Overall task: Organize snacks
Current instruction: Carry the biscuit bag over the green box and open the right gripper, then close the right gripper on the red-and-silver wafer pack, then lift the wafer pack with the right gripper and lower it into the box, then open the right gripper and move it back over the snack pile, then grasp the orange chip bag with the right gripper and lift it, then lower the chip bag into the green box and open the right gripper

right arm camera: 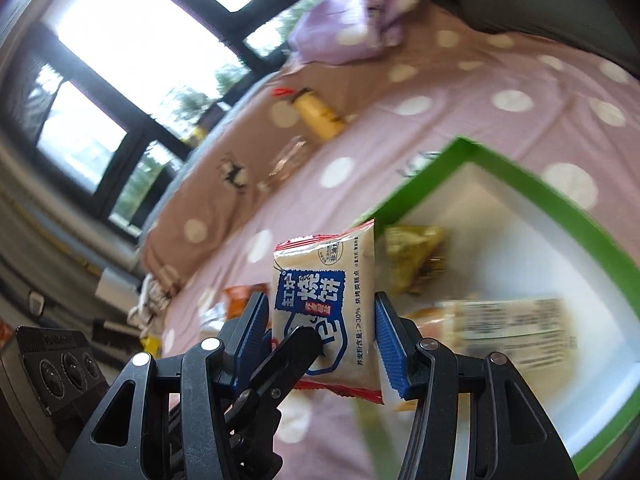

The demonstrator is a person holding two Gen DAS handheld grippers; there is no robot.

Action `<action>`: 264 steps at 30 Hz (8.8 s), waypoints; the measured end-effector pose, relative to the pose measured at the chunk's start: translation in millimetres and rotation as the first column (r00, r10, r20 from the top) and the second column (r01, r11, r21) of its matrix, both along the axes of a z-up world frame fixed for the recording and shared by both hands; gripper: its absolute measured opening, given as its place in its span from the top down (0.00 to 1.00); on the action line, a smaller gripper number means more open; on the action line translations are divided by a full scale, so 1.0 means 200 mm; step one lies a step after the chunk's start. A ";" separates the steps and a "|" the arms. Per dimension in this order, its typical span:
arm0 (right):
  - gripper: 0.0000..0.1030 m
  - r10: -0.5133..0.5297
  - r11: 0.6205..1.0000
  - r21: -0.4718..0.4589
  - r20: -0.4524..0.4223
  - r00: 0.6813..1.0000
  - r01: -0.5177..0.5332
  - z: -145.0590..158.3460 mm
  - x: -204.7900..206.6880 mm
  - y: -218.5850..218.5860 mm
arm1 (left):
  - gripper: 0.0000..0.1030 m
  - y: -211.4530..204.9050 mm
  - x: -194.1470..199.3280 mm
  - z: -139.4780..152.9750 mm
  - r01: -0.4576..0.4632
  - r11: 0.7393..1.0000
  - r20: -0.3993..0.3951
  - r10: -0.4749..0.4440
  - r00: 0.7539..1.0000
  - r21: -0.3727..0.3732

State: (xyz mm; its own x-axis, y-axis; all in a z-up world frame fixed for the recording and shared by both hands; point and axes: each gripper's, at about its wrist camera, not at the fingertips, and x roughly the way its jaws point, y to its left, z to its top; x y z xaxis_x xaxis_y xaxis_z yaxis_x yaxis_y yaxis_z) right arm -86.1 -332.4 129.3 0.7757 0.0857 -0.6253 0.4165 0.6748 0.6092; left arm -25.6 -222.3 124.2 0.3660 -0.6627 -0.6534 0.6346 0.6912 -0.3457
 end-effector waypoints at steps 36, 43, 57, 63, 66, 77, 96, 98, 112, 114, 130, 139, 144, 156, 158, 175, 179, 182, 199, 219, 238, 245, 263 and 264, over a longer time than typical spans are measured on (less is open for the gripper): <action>0.19 0.483 0.851 -0.160 -0.141 0.864 -0.501 -0.24 0.73 0.70 | 0.49 0.98 0.15 -0.39 -0.500 0.863 -0.278 0.500 0.820 0.076; 0.30 0.489 0.839 -0.118 -0.270 0.830 -0.532 -0.44 0.78 0.70 | 0.61 0.92 0.14 -0.41 -0.444 0.895 -0.327 0.431 0.841 0.038; 0.40 0.574 0.804 -0.001 -0.253 0.778 -0.594 -0.44 0.63 0.84 | 0.62 0.96 0.19 -0.44 -0.429 0.903 -0.372 0.404 0.835 0.018; 0.40 0.570 0.815 0.045 -0.246 0.784 -0.578 -0.50 0.68 0.83 | 0.63 0.94 0.24 -0.49 -0.402 0.915 -0.411 0.362 0.837 -0.012; 0.46 0.563 0.823 0.066 -0.230 0.794 -0.565 -0.51 0.68 0.81 | 0.66 0.93 0.25 -0.50 -0.388 0.921 -0.424 0.339 0.840 -0.031; 0.59 0.548 0.836 0.102 -0.193 0.814 -0.539 -0.49 0.62 0.80 | 0.77 0.93 0.23 -0.45 -0.378 0.925 -0.362 0.345 0.866 -0.024; 0.60 0.435 0.896 -0.100 0.016 0.900 -0.432 -0.03 0.32 0.72 | 0.77 0.86 0.02 -0.10 -0.290 0.925 -0.094 0.275 0.957 -0.244; 0.60 0.423 0.901 -0.117 0.030 0.906 -0.417 0.00 0.30 0.70 | 0.77 0.84 0.02 -0.08 -0.279 0.924 -0.088 0.265 0.960 -0.260; 0.60 0.248 0.967 -0.089 0.084 0.965 -0.241 0.07 0.15 0.32 | 0.77 0.45 0.03 0.02 -0.102 0.963 -0.022 0.100 0.995 -0.250; 0.60 0.213 0.976 -0.064 0.083 0.973 -0.208 0.05 0.13 0.24 | 0.77 0.36 0.04 0.02 -0.073 0.969 -0.026 0.069 0.997 -0.235; 0.60 -0.025 0.998 0.061 -0.015 1.000 0.026 -0.12 -0.01 -0.17 | 0.77 -0.10 0.05 -0.10 0.125 0.983 -0.129 -0.143 0.981 -0.137; 0.59 -0.071 0.993 0.091 -0.104 0.992 0.081 -0.22 -0.02 -0.24 | 0.79 -0.21 0.05 -0.19 0.140 0.988 -0.185 -0.151 0.971 -0.070; 0.59 -0.103 0.992 0.061 -0.127 0.987 0.112 -0.21 -0.02 -0.23 | 0.78 -0.21 0.04 -0.19 0.135 0.989 -0.177 -0.144 0.974 -0.061; 0.25 -0.159 0.983 -0.091 0.017 0.987 0.159 -0.03 -0.05 -0.15 | 0.28 0.30 0.04 -0.02 -0.067 0.990 -0.059 0.060 0.996 -0.124; 0.22 -0.141 0.984 -0.102 0.046 0.989 0.145 0.00 -0.04 -0.11 | 0.26 0.48 0.07 -0.04 -0.179 0.979 -0.062 0.174 0.983 -0.100; 0.17 0.117 0.983 -0.155 0.100 0.988 -0.101 0.18 0.37 0.45 | 0.24 1.20 0.26 -0.20 -0.627 0.778 -0.132 0.618 0.775 -0.038; 0.17 0.226 0.967 -0.120 -0.019 0.974 -0.227 0.08 0.71 0.58 | 0.24 1.25 0.27 -0.20 -0.650 0.760 -0.120 0.644 0.755 -0.007; 0.17 0.273 0.946 -0.152 -0.095 0.957 -0.285 -0.02 0.94 0.65 | 0.24 1.30 0.27 -0.21 -0.664 0.747 -0.125 0.660 0.741 0.004; 0.60 0.389 0.916 -0.013 -0.213 0.896 -0.401 -0.35 1.09 0.77 | 0.24 1.36 0.32 -0.24 -0.684 0.729 -0.161 0.678 0.717 0.025; 0.58 0.448 0.867 -0.050 -0.353 0.821 -0.495 -0.32 0.55 0.86 | 0.25 1.24 0.27 -0.26 -0.619 0.780 -0.141 0.625 0.768 0.089; 0.36 0.475 0.867 0.243 -0.136 0.870 -0.435 -0.37 0.52 0.64 | 0.27 0.89 0.21 -0.34 -0.300 0.954 -0.310 0.286 0.907 0.003; 0.51 0.497 0.856 0.268 -0.189 0.847 -0.442 -0.48 0.58 0.68 | 0.56 0.81 0.25 -0.43 -0.261 0.965 -0.386 0.228 0.894 -0.033; 0.57 0.320 0.946 0.049 0.009 0.947 -0.320 -0.10 0.36 0.38 | 0.59 0.46 0.15 -0.08 -0.076 0.990 -0.116 0.062 0.991 -0.118; 0.57 0.294 0.954 0.054 0.025 0.956 -0.295 -0.09 0.34 0.32 | 0.59 0.43 0.15 -0.06 -0.057 0.992 -0.104 0.045 0.994 -0.111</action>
State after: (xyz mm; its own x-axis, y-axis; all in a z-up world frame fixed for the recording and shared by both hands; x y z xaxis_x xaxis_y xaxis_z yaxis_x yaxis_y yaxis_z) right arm -18.8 -268.0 111.9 0.7206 0.3467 -0.6004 0.1944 0.7302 0.6550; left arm 3.8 -137.1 112.3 0.3371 -0.7167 -0.6106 0.5570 0.6746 -0.4844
